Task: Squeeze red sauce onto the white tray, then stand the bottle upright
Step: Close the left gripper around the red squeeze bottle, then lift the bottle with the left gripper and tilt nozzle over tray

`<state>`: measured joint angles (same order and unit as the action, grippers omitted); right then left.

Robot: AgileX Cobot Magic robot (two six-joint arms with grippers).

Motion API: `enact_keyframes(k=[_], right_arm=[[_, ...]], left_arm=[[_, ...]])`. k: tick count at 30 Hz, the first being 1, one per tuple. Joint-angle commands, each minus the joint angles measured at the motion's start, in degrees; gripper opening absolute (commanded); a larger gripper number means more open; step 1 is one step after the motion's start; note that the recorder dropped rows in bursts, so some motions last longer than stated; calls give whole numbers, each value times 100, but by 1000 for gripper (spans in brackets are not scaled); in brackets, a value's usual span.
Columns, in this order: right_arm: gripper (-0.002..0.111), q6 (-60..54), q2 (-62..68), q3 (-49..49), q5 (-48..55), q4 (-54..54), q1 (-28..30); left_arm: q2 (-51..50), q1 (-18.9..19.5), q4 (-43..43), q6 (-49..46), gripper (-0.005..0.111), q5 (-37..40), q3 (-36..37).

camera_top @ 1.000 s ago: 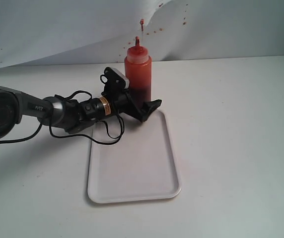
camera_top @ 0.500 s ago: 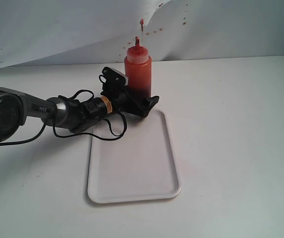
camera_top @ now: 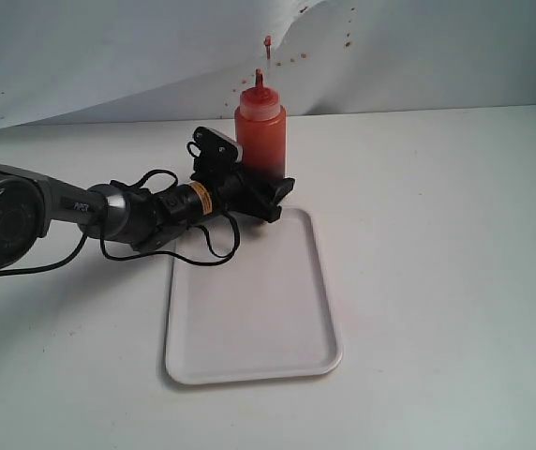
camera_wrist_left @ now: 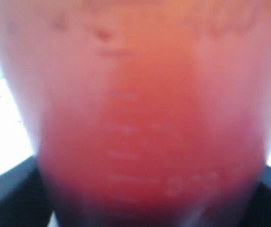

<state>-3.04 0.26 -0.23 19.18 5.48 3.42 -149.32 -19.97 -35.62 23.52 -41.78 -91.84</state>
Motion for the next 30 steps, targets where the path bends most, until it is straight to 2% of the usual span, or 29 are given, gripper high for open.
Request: enact_keyframes(k=[1, 4, 12, 19, 25, 30], right_arm=[[0, 34, -26, 23, -64, -5, 49], [0, 34, -26, 23, -64, -5, 49], [0, 34, -26, 23, -64, -5, 49], [0, 34, -26, 23, -64, -5, 49], [0, 34, -26, 23, -64, -5, 49], [0, 34, -26, 23, -64, -5, 49]], left_arm=[[-21, -31, 61, 4, 31, 17, -45], [-11, -31, 61, 4, 0, 4, -45], [81, -31, 247, 216, 1, -40, -45], [694, -31, 194, 400, 0, 31, -45], [1540, -31, -631, 966, 0, 866, 39], [2626, -31, -1289, 1110, 0, 1509, 671]])
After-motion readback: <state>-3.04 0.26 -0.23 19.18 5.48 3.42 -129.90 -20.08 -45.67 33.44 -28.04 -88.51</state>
